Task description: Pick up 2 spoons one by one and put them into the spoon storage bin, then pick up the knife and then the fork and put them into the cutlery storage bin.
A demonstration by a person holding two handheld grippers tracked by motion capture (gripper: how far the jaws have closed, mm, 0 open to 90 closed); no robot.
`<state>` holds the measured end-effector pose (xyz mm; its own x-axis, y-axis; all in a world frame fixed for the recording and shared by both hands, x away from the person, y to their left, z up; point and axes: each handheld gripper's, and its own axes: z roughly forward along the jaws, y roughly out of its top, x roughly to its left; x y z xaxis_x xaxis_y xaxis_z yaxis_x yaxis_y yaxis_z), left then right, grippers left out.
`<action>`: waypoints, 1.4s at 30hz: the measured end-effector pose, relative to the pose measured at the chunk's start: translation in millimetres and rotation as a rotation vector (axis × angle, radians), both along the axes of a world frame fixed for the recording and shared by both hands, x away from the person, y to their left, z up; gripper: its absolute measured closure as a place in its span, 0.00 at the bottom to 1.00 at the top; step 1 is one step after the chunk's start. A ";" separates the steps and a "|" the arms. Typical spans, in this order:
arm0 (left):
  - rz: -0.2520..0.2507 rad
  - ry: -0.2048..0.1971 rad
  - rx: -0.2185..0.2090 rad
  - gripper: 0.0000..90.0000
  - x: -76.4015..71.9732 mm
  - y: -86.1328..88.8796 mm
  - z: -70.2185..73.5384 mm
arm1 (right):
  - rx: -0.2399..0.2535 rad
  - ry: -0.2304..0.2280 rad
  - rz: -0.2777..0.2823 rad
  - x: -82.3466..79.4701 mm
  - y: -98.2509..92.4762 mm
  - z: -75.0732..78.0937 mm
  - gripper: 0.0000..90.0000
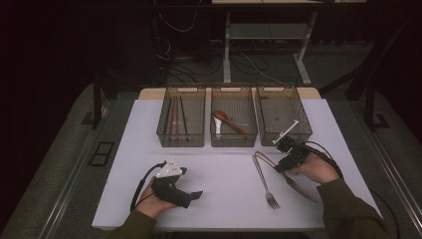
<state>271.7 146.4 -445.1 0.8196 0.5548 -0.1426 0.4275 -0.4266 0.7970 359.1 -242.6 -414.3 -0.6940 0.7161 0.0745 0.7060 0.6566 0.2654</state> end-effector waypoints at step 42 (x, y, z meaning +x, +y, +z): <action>-0.004 0.005 -0.002 0.01 0.0 -0.5 -1.1 | -0.143 0.047 0.024 6.1 22.5 -5.1 0.88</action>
